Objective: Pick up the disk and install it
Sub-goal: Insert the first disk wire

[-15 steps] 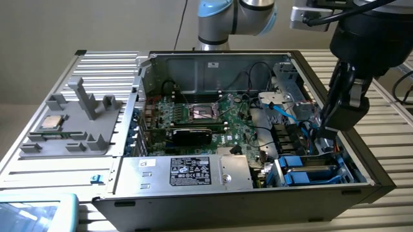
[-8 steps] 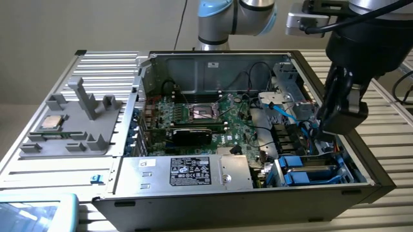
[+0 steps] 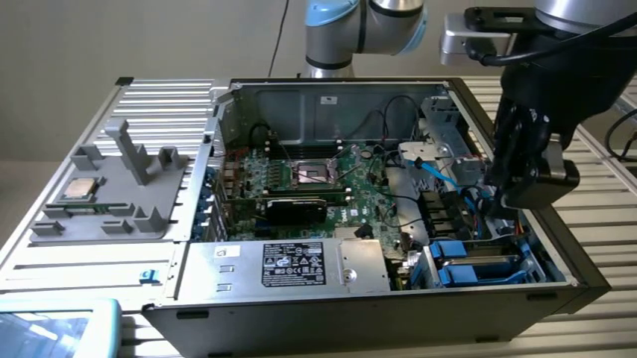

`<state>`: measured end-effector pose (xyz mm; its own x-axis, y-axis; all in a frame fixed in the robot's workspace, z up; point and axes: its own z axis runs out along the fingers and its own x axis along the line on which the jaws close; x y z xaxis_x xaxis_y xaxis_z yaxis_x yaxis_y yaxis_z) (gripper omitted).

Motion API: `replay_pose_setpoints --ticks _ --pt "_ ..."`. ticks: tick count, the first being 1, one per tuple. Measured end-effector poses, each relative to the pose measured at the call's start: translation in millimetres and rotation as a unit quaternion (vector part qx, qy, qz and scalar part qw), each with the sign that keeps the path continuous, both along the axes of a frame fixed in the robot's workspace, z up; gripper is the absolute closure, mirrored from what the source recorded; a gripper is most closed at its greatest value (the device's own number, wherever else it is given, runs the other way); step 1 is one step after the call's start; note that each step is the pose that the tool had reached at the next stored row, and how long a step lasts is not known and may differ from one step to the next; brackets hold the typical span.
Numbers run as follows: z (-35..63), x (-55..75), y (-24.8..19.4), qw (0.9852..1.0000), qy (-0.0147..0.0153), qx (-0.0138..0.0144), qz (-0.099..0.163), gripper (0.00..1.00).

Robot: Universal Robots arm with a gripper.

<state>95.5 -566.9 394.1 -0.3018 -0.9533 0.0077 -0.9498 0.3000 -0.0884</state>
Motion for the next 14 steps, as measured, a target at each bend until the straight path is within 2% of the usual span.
replay_pose_setpoints --ticks 5,9,11,14 --pt "-0.2 0.0 0.0 0.9990 0.0003 0.0001 0.045 0.50" --pt "-0.3 0.0 -0.7 0.9984 0.0037 0.0005 0.056 0.50" --pt "-0.2 0.0 -3.7 0.9984 0.0055 0.0012 0.056 0.50" --pt "-0.3 0.0 -11.9 0.9984 0.0065 0.0030 0.057 0.50"
